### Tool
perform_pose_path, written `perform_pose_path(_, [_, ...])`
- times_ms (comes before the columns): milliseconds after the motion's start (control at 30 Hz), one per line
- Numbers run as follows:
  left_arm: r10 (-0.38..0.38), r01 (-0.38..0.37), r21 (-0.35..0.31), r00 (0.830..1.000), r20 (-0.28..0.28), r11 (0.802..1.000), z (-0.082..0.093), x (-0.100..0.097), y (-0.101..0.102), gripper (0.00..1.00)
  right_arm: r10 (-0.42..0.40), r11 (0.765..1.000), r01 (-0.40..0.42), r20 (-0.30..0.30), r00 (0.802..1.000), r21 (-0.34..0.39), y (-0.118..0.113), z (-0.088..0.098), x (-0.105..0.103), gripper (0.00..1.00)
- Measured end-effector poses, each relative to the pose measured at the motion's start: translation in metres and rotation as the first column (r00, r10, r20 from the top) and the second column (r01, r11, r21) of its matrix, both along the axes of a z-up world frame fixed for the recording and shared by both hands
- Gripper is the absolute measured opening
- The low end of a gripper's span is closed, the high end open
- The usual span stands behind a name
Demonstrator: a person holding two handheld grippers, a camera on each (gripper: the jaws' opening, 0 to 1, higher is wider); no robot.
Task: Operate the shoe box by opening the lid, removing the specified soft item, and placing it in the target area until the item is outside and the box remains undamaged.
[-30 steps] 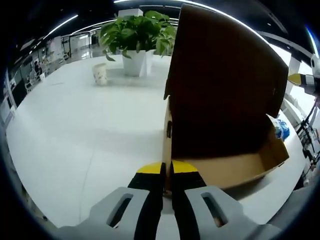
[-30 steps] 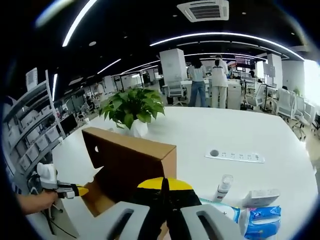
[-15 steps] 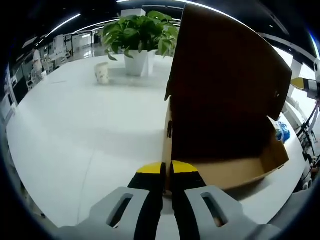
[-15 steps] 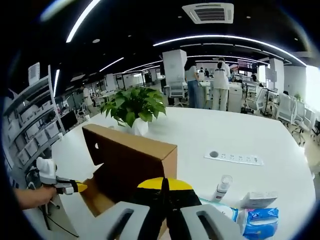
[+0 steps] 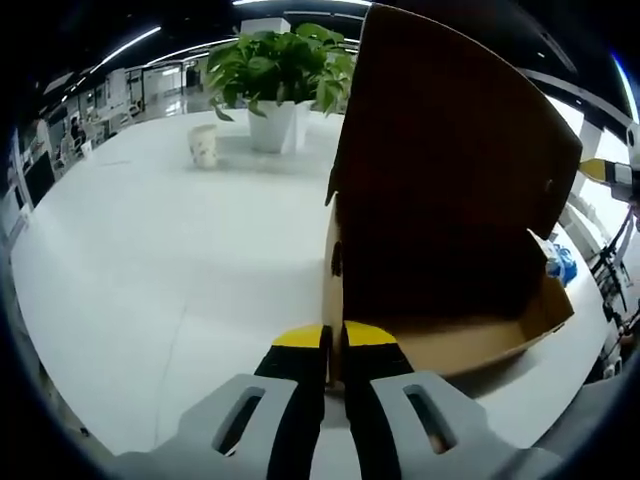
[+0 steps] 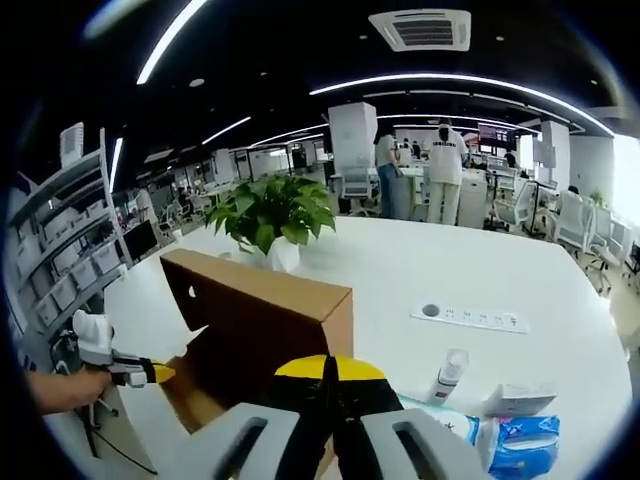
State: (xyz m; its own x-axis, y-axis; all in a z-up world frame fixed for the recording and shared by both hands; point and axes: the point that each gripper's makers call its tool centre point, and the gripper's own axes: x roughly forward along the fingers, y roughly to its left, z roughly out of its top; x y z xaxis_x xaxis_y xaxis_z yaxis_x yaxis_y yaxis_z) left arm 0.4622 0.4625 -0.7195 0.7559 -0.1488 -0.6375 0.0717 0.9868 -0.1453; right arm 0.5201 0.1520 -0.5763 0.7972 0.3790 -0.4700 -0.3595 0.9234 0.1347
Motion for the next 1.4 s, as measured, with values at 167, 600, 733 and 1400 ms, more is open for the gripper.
perform_pose_path(167, [-0.002, 0.002, -0.005, 1.0, -0.001, 1.0, 0.0, 0.0, -0.001, 0.03, 0.001, 1.0, -0.001, 0.01, 1.0, -0.006, 0.0, -0.001, -0.004, 0.0])
perform_pose_path(600, [-0.016, 0.016, -0.016, 1.0, -0.003, 1.0, 0.0, 0.002, -0.002, 0.04, -0.007, 1.0, 0.007, 0.022, 1.0, -0.003, 0.001, -0.002, -0.011, 0.0])
perform_pose_path(733, [-0.028, 0.028, -0.017, 1.0, -0.003, 0.999, 0.002, 0.003, -0.002, 0.05, -0.008, 1.0, 0.008, 0.027, 1.0, -0.007, 0.001, -0.003, -0.013, 0.0])
perform_pose_path(1400, [-0.073, 0.073, 0.0, 0.996, 0.054, 0.997, 0.026, 0.013, -0.005, 0.07, -0.011, 1.0, 0.012, 0.032, 0.999, -0.01, 0.001, -0.008, -0.022, 0.0])
